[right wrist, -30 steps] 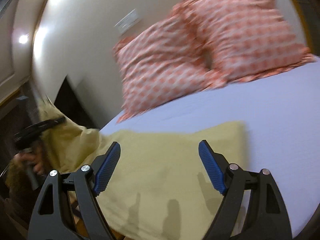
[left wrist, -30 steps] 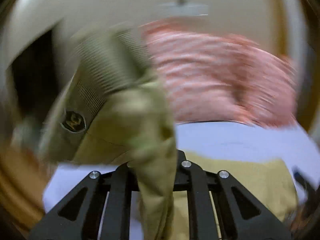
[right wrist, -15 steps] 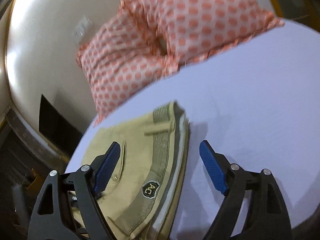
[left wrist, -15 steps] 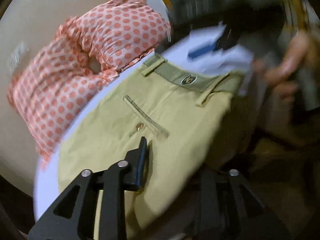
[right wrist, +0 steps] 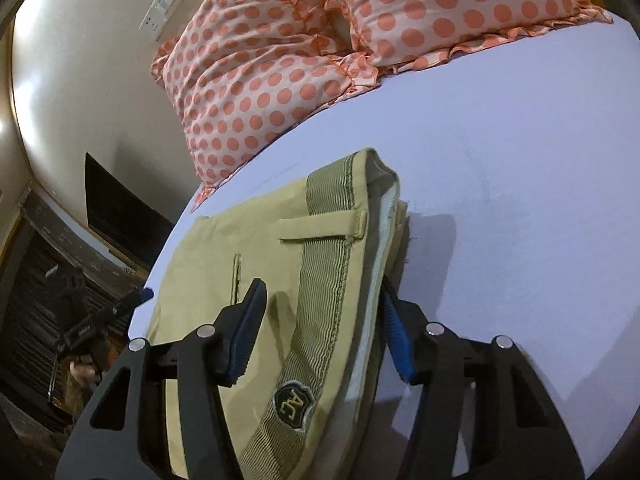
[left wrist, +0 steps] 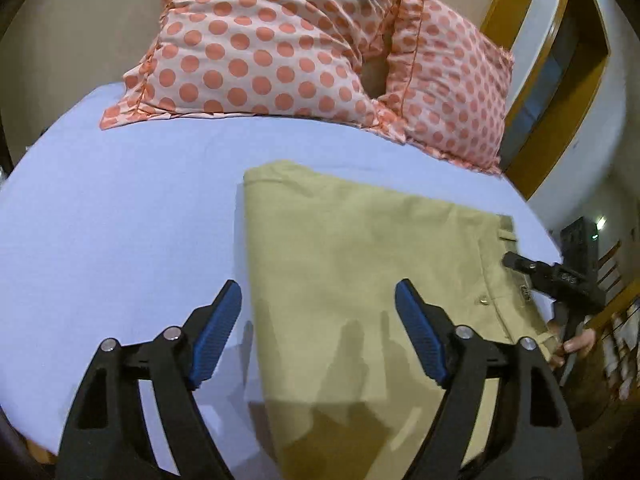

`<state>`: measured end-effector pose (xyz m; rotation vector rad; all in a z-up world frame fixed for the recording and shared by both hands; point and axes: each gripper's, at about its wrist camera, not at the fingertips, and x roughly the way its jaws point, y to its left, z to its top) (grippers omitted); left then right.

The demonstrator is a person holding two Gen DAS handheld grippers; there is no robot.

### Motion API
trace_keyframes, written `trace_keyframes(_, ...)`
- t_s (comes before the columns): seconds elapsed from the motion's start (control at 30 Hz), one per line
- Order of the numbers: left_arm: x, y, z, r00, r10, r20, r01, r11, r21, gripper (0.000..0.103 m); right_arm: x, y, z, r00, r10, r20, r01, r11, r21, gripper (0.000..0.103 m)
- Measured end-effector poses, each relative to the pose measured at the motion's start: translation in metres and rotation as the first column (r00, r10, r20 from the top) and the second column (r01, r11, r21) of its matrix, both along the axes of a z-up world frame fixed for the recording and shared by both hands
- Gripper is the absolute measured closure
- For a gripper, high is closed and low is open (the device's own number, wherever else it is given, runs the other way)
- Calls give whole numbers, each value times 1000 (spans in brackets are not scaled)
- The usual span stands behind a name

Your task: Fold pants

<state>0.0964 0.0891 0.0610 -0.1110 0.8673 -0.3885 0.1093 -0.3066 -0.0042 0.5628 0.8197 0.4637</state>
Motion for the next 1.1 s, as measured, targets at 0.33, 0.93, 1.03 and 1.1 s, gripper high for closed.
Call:
trace_keyframes(0.33,35,-16,-25,978,-113,-175,107,993,-46,34,13,6,-2,983,170,-69,-160,980,122,67)
trace_keyframes(0.93,186,-68,-1,985,174,3,-171,964,205,88,166,-1,45,985,-138,-103,123,982,-142,64)
trace_keyframes(1.03,174,-54,5,979,202,18,-202,959,200,81,157,-21,48,965,-250,-76,223,940,-257,55)
trace_keyframes(1.1,154,-49,15,979,188,75,-200,956,213,72,136,-32,65,957,-288,25,286,928,-238,43)
